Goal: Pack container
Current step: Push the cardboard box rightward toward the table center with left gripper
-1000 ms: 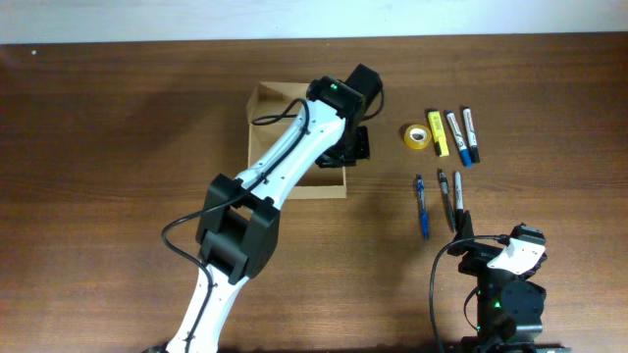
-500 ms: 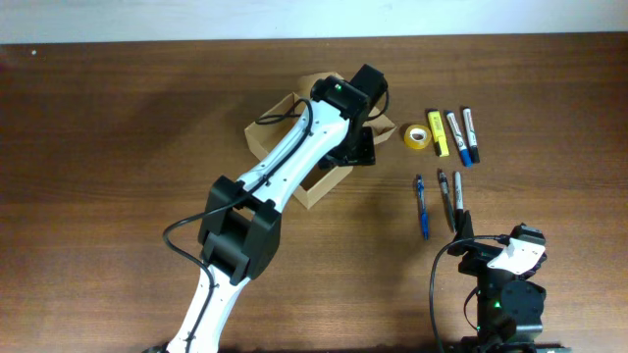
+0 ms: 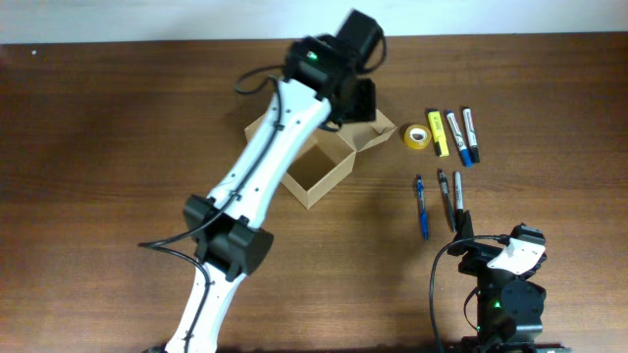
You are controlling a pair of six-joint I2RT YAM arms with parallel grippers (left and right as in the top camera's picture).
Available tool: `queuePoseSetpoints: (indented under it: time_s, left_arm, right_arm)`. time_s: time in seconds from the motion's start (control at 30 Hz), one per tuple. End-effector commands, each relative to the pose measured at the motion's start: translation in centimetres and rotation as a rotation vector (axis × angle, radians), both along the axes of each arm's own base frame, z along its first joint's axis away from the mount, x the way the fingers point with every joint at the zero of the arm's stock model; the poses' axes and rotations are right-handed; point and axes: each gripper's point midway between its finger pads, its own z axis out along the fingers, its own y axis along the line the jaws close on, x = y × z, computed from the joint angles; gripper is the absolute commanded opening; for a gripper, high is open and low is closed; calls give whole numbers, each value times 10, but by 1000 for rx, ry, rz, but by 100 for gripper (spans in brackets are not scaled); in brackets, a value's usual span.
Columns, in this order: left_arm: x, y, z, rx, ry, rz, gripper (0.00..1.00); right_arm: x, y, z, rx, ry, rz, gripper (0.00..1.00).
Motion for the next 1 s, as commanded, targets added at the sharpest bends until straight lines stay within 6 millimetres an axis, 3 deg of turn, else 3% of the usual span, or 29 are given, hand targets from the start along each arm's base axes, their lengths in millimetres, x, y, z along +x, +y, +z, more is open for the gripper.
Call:
queuePoseSetpoints:
  time_s: [0.0,0.1,0.3,0.4,0.47,0.57,0.63,0.83,0.87,0.97]
  left_arm:
    - [21,40,14,51,-56,47,64]
    - [32,74,16,89,-54,91,65]
    - [57,162,13,141,-38,220,65]
    - [69,193,15,147,-57,246,65]
    - [75,204,16,140,-71,235,64]
    - [82,218,15,152,-87,224,53]
    - [85,224,9,167,-81,207,52]
    - [88,227,-46,216,36,148,52]
    - [88,227,-58,223,65,143,48]
    - [86,228,-86,236,129,136,14]
  right_arm:
    - [-1,-4,-1,6,-4,-20,99]
    - [-1,-4,-1,6,-4,-20,100]
    - [0,0,-2,11,-4,3,99]
    - [1,7,-2,18,-2,40,99]
    - [3,18,-2,31,-3,105,99]
    - [3,32,-5,49,11,187,99]
    - [3,35,-6,53,19,204,99]
    - [3,35,-5,53,20,204,99]
    - [3,35,-5,53,20,204,99]
    - [3,35,-5,53,20,204,99]
